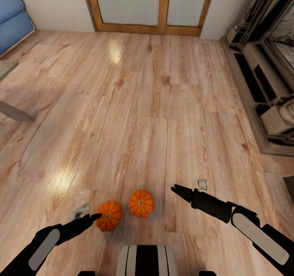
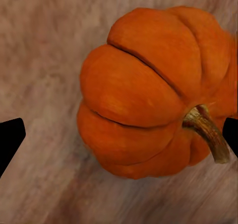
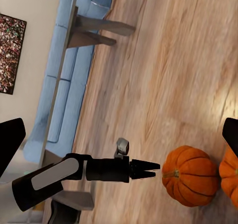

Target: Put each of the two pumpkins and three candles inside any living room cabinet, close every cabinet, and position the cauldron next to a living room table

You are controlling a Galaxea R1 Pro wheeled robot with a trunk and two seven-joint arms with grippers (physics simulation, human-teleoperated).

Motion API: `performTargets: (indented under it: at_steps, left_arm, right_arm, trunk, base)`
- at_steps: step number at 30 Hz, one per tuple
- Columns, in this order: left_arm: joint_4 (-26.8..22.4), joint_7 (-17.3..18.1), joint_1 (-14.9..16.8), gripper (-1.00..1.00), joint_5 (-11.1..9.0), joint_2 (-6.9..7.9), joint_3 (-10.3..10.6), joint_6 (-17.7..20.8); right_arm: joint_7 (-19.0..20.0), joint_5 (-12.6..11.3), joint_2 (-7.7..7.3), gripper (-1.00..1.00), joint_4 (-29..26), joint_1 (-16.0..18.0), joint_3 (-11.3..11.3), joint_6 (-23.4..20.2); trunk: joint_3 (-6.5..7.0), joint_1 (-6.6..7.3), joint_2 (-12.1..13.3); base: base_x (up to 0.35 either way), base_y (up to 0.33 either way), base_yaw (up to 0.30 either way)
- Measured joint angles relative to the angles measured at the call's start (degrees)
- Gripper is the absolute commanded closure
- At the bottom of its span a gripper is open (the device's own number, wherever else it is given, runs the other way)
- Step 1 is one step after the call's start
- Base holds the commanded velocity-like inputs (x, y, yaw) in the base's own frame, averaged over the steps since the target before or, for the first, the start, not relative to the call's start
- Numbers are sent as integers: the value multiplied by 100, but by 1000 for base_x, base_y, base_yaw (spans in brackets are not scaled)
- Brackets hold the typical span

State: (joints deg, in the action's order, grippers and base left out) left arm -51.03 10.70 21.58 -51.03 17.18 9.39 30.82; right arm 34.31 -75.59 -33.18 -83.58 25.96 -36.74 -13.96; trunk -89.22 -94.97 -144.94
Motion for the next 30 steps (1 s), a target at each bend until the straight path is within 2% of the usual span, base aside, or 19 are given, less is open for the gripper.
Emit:
performTargets:
  at_steps: [16, 19, 26, 30]
  left_arm:
    - [32, -2, -1, -100, 8, 0, -22, -3]
    - [33, 0, -1, -100, 9, 0, -22, -3]
    - [17, 0, 0, -100, 4, 0, -14, -11]
    - [13, 0, -2, -100, 0, -2, -9, -12]
  right_arm:
    - [0, 1, 0, -100, 1, 0, 0, 0]
    - [0, 1, 0, -100, 0, 0, 0, 0]
    - [0, 0, 0, -100, 0, 0, 0, 0]
    - [0, 0, 0, -100, 2, 0, 0, 0]
  trunk:
    - [0, -2, 0]
    - [-66, -10, -4]
    - [-67, -9, -4]
    - [-133, -17, -8]
  base:
    - [44, 0, 0]
    - [0, 0, 0]
    - [0, 0, 0]
    - [0, 0, 0]
